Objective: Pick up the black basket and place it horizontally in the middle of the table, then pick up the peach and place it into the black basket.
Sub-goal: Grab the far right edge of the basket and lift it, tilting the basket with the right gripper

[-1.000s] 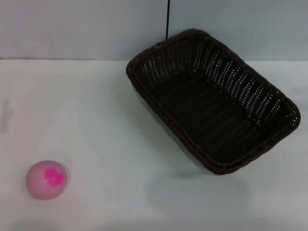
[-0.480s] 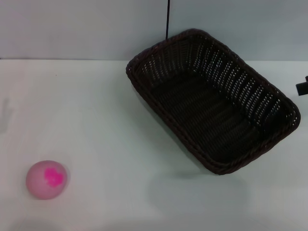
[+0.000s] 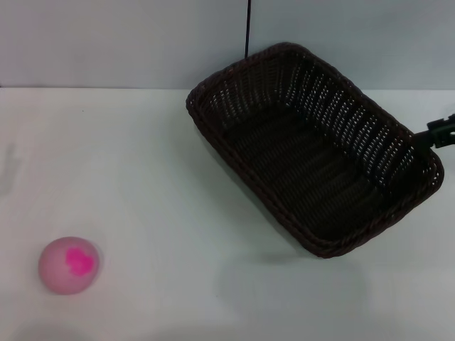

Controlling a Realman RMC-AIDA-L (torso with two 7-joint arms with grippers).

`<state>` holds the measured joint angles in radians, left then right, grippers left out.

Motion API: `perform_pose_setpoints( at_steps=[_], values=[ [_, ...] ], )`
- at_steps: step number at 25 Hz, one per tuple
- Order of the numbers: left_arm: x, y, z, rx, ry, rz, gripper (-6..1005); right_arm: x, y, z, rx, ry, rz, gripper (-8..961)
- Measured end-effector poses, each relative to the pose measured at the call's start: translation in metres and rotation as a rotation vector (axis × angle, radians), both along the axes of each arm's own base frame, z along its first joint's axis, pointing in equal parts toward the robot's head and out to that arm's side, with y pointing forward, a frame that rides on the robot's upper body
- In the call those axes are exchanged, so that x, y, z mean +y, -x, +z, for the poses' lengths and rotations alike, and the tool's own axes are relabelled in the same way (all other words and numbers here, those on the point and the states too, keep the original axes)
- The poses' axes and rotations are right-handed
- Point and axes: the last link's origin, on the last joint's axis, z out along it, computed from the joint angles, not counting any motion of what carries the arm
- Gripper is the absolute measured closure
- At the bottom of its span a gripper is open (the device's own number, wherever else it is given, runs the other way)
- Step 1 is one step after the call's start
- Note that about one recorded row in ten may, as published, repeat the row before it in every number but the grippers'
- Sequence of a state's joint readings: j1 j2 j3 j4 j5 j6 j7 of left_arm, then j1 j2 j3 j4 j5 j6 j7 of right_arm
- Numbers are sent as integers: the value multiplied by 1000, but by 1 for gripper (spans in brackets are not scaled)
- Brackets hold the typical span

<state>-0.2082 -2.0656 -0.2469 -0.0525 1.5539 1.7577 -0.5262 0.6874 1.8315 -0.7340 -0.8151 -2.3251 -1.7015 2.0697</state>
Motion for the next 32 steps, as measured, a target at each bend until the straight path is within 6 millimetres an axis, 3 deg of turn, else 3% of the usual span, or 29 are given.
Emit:
perform_pose_setpoints(
  at_steps=[16,18,32],
  values=[
    [1,0,1,-11,-5,-3,141,7,-3,-39,-32,36,-17,292],
    [1,0,1,-13,-6,-2,140,5,-4,-41,-36,39,-11,389],
    [2,1,0,-17,3,8,142,3,-9,-42,-33,0,13,670]
  ],
)
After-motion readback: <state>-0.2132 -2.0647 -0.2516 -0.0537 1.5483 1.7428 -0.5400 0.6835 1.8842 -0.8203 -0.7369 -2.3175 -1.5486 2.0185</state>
